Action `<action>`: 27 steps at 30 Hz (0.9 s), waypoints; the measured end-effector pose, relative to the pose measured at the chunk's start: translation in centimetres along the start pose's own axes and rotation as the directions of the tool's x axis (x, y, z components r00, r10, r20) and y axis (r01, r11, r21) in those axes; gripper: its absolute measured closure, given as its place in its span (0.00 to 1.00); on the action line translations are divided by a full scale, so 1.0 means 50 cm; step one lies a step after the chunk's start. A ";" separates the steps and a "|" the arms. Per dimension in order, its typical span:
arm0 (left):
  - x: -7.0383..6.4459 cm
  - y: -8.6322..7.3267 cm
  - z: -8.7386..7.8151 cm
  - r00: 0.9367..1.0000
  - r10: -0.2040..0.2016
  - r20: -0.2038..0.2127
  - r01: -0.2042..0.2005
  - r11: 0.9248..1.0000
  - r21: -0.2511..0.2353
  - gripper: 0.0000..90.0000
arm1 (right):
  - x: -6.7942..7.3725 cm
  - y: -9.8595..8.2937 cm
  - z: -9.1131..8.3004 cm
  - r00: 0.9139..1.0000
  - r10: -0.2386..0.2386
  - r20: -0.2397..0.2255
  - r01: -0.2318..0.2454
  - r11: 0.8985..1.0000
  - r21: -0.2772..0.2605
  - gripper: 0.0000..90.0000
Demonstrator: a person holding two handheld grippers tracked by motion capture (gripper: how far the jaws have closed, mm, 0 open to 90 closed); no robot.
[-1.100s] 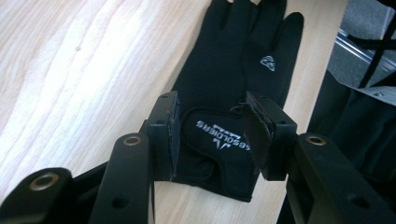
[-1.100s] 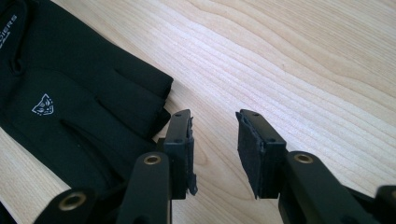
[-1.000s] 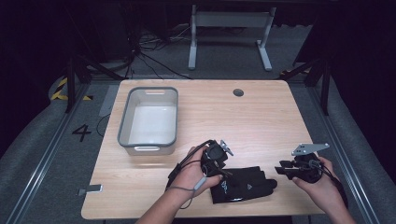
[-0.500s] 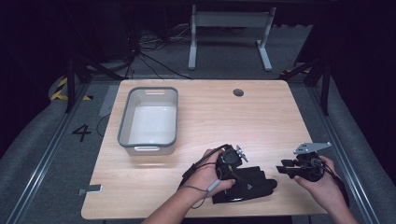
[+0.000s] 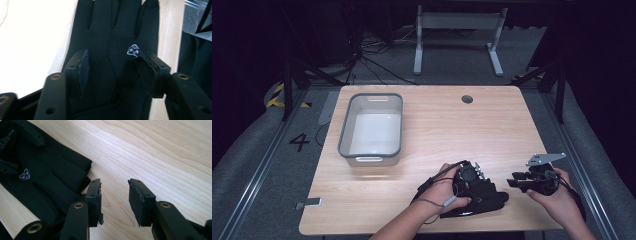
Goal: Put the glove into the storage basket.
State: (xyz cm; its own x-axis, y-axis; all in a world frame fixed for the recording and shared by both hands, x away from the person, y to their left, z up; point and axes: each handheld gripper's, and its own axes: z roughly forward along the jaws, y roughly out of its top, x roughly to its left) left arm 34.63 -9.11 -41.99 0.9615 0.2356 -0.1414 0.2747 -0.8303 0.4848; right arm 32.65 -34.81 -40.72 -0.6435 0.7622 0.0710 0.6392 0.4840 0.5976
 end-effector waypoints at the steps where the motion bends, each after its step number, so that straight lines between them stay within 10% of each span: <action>1: 0.002 -0.001 0.002 1.000 0.007 -0.005 -0.007 1.000 0.000 0.46 | 0.001 0.000 0.000 1.000 0.000 -0.002 0.000 1.000 0.000 0.69; 14: 0.000 -0.007 0.031 1.000 -0.010 0.014 0.009 0.998 0.057 0.30 | 0.004 0.002 0.001 1.000 -0.009 -0.022 0.009 1.000 -0.005 0.68; 27: -0.005 -0.010 0.036 0.999 0.025 -0.046 -0.022 0.998 0.064 0.41 | 0.009 0.005 -0.002 0.997 -0.003 -0.075 0.002 1.000 -0.020 0.68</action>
State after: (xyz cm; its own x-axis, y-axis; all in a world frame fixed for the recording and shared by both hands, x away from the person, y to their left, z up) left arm 34.24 -9.66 -43.73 0.9673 0.2374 -0.0897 0.2526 -0.8662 0.4312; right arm 32.48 -34.39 -40.45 -0.6752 0.7263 0.1287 0.6297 0.4768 0.6133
